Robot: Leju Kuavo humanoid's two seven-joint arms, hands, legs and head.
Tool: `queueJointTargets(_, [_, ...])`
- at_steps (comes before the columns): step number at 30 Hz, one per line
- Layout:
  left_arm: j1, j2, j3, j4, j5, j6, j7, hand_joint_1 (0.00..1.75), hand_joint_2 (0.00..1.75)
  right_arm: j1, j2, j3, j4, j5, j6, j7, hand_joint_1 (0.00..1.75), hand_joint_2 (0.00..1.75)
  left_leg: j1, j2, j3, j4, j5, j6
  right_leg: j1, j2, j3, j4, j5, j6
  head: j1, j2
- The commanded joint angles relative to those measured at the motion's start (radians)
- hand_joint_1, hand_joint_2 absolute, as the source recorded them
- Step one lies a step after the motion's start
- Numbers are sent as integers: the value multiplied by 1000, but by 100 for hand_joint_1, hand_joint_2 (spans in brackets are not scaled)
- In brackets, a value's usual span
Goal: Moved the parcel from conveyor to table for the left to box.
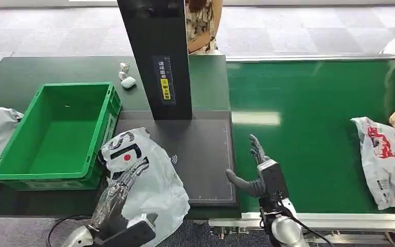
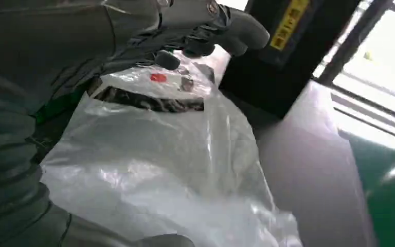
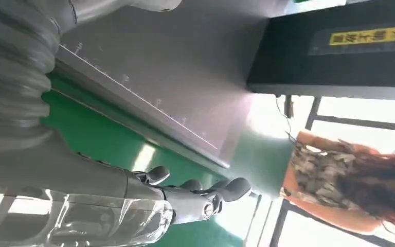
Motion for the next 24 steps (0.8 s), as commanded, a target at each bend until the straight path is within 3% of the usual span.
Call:
queueJointTargets(1, [-26,227,-191,55,-70,-80,39,0,175,33,-2,-62,-72,-31,26,-21,0,175,0,-2,3,-2,0,0,0,-2,3,-1,-1,0,0,0])
queueJointTargets(5, [-71,270,-213,89,-98,-136,12,0,175,75,-21,-58,-161,-69,36,-52,0,175,1,-3,4,-2,0,-1,1,-3,5,-2,-1,-1,0,0])
queueJointTargets(24, [-180,255,-213,141,-105,-212,-26,0,175,161,-63,-40,-373,-80,27,-89,0,175,0,-2,1,-1,0,0,0,-2,2,-1,0,0,0,0])
